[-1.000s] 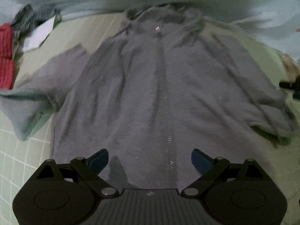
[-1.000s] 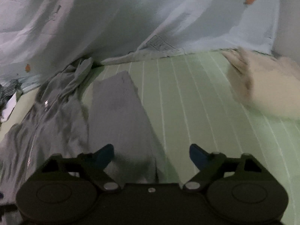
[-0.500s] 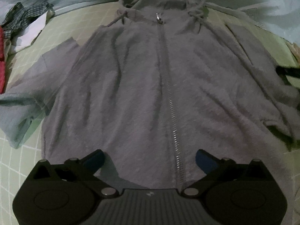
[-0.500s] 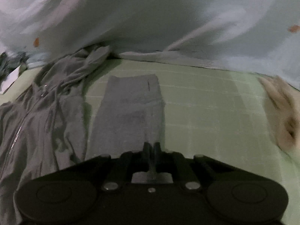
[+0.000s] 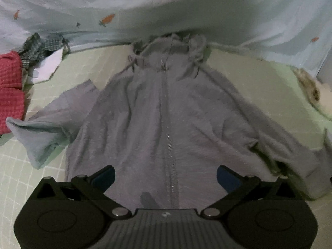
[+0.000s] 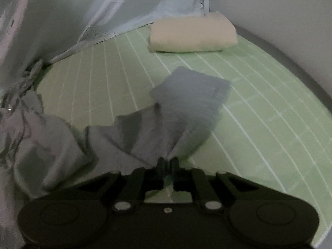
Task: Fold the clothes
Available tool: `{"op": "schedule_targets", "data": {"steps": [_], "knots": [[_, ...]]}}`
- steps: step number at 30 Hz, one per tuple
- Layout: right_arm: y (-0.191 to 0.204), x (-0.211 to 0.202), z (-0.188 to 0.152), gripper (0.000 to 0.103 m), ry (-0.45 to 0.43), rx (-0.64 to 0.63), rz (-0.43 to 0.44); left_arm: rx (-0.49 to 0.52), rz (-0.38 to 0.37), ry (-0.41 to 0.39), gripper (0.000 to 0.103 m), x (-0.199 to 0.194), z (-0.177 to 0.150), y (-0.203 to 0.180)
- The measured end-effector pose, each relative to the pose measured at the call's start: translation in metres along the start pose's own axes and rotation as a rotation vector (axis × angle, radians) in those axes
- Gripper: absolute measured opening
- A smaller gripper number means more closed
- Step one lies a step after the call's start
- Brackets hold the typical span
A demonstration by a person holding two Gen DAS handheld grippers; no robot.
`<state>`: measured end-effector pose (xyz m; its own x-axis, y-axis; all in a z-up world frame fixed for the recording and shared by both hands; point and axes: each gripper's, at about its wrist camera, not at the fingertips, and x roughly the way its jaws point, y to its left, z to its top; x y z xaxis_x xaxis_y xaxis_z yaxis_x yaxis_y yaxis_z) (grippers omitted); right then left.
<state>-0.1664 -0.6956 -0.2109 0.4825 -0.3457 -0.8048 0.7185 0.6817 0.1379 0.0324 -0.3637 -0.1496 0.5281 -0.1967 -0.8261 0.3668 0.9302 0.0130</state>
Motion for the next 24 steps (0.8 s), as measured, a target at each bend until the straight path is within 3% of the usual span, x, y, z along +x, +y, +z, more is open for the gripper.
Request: {"op": "schedule_targets", "data": {"steps": [2, 5, 7, 9, 17, 19, 20, 21, 23, 24], "knots": [[-0.007, -0.006, 0.001, 0.051, -0.046, 0.018, -0.002, -0.003, 0.001, -0.022, 0.103, -0.011, -0.006, -0.006], [-0.018, -0.002, 0.014, 0.056, -0.092, 0.004, -0.013, -0.033, -0.009, -0.031, 0.103, -0.022, -0.016, -0.013], [-0.025, 0.005, 0.03, 0.066, -0.104, -0.033, -0.013, -0.044, -0.009, -0.038, 0.103, -0.029, -0.023, -0.018], [-0.032, 0.017, 0.047, 0.082, -0.111, -0.09, -0.006, -0.043, 0.005, -0.047, 0.103, -0.033, -0.027, -0.022], [-0.037, 0.071, 0.089, 0.084, -0.078, -0.329, 0.002, -0.086, 0.091, -0.106, 0.103, -0.045, -0.011, -0.03], [-0.042, 0.075, 0.091, 0.076, -0.065, -0.331, 0.032, -0.1, 0.097, -0.101, 0.103, -0.05, -0.009, -0.031], [-0.045, 0.076, 0.091, 0.068, -0.058, -0.328, 0.051, -0.105, 0.096, -0.099, 0.103, -0.052, -0.01, -0.032], [-0.048, 0.076, 0.092, 0.05, -0.063, -0.315, 0.07, -0.1, 0.09, -0.096, 0.103, -0.054, -0.012, -0.033], [-0.054, 0.071, 0.089, 0.003, -0.103, -0.303, 0.064, -0.083, 0.097, -0.093, 0.103, -0.055, -0.017, -0.037], [-0.058, 0.067, 0.088, 0.0, -0.132, -0.28, 0.054, -0.08, 0.109, -0.09, 0.103, -0.054, -0.019, -0.037]]}}
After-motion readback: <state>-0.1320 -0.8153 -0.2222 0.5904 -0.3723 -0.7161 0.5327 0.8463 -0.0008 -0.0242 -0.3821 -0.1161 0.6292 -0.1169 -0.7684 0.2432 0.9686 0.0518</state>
